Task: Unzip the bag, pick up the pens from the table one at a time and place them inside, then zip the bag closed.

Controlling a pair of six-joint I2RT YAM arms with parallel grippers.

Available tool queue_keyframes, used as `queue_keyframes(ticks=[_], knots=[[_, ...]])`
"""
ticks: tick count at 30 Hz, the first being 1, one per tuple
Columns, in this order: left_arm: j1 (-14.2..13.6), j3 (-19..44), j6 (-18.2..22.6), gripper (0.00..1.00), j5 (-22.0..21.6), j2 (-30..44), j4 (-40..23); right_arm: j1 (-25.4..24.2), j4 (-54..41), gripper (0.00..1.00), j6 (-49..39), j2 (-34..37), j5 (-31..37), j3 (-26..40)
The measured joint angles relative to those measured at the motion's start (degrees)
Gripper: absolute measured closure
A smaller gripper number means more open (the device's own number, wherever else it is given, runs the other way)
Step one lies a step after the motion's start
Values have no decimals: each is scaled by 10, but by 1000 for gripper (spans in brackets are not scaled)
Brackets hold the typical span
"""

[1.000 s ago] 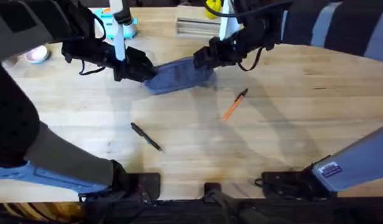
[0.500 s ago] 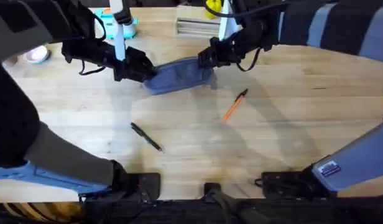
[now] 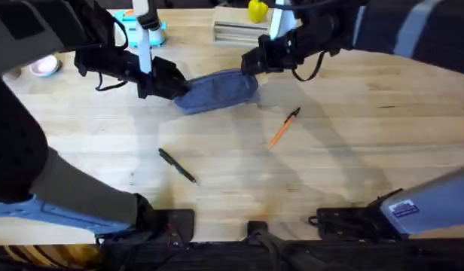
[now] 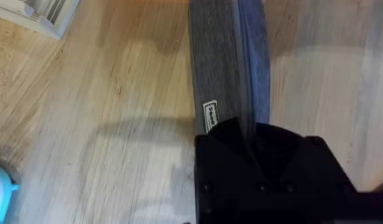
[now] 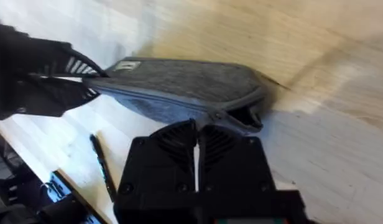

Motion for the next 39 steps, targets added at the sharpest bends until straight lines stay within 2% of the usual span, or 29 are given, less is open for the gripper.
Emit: queue_keyframes(ticks=[4, 13, 21, 39], knots=[[0, 0, 0, 958, -2, 0, 0, 0, -3, 968, 0, -25, 4, 0], [0, 0, 0, 959, -2, 0, 0, 11, -7, 968, 0, -27, 5, 0], [0, 0, 0, 959, -4, 0, 0, 68, -10, 972, 7, -25, 48, 28], [0, 0, 0, 959, -4, 0, -1, 173, -13, 972, 37, 82, 60, 159]])
